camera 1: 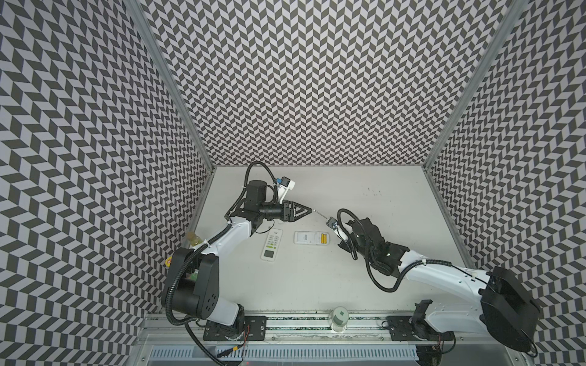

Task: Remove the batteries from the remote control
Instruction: 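Carry the screwdriver with the right gripper toward the left gripper, then grasp the screwdriver handle with the left gripper while the right gripper releases and withdraws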

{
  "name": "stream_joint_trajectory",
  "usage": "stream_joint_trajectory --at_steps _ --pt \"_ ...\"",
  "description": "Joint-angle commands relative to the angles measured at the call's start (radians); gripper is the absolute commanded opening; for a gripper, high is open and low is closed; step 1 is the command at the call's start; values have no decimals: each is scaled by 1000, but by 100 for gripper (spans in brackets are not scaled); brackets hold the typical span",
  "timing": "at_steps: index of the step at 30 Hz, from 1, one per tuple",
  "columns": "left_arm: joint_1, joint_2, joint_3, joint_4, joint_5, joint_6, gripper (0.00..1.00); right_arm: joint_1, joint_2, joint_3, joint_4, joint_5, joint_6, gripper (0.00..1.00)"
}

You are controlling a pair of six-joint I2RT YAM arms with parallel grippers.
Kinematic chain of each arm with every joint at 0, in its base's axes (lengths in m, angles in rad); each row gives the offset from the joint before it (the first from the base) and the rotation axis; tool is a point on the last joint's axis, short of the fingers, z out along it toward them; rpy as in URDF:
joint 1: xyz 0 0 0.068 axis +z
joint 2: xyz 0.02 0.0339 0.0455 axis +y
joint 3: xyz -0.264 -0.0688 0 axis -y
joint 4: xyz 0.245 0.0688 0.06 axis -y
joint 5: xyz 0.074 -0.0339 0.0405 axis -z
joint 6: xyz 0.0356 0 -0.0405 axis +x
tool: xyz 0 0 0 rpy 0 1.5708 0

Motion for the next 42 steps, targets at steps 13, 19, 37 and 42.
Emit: stream_joint_trajectory --at_steps 13,19,37,42 --pt "-18 -5 -6 24 21 4 61 107 4 -33 159 244 -157 5" --pt "-32 -12 -1 -16 15 81 59 105 23 -19 131 173 -138 5" --pt "-113 -5 30 -188 -123 384 49 104 27 -10 134 119 -116 5" --pt "-123 0 30 -177 -121 370 35 105 25 -7 133 116 -114 5"
